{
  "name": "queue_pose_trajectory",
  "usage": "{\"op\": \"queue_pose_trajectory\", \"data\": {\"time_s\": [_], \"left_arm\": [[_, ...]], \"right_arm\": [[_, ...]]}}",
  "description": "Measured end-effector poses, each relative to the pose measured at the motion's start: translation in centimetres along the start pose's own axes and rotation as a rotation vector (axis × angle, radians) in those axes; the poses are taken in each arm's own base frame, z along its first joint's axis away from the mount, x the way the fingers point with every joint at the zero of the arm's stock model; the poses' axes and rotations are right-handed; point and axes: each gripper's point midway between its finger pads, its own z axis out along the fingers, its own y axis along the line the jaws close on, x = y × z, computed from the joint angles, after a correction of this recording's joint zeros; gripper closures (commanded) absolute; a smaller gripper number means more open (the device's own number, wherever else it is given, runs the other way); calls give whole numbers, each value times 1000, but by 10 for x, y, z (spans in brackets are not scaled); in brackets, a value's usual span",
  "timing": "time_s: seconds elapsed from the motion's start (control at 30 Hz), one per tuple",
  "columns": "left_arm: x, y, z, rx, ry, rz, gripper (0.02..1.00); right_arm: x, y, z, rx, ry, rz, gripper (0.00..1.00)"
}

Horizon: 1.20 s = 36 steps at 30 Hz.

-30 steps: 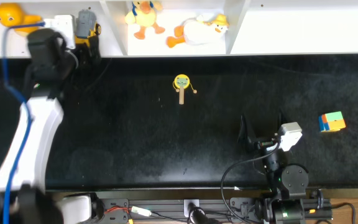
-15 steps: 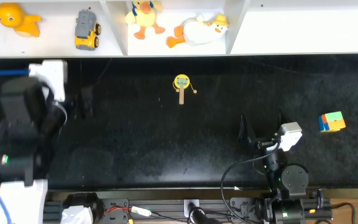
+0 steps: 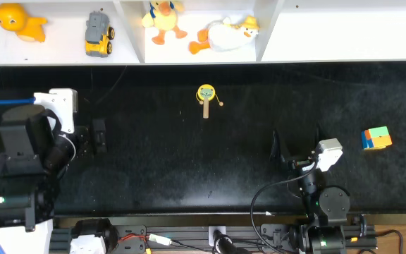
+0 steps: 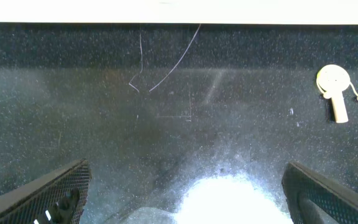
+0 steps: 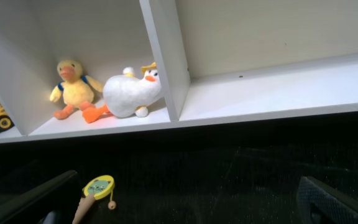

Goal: Store Toys

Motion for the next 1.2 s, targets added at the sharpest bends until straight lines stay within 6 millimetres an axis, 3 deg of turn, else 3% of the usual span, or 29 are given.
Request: {"op": "queue_pose_trajectory", "data": {"time_s": [0.23,0.4,0.5,0.63,0.77,0.87,1.03,1.2], "left_arm": [[11,0,6,1,39,-3,20],[3,5,3,-25,-184,7,20],[8,10,7,-46,-363,4,20],[30,15,32,-49,-522,-26,20],[57,17,62,-34,-605,-74,20],[70,18,73,-26,-642,-100,20],[59,19,59,-27,-736,-104,20],[60,19,60,-28,-736,-105,20]], "right_arm": [[0,0,0,0,0,0,5],[0,0,0,0,0,0,5],[0,0,0,0,0,0,5],[0,0,0,0,-1,0,3],[0,0,0,0,0,0,5],[0,0,0,0,0,0,7],[0,0,0,0,0,0,5],[0,0,0,0,-1,-1,5]]}}
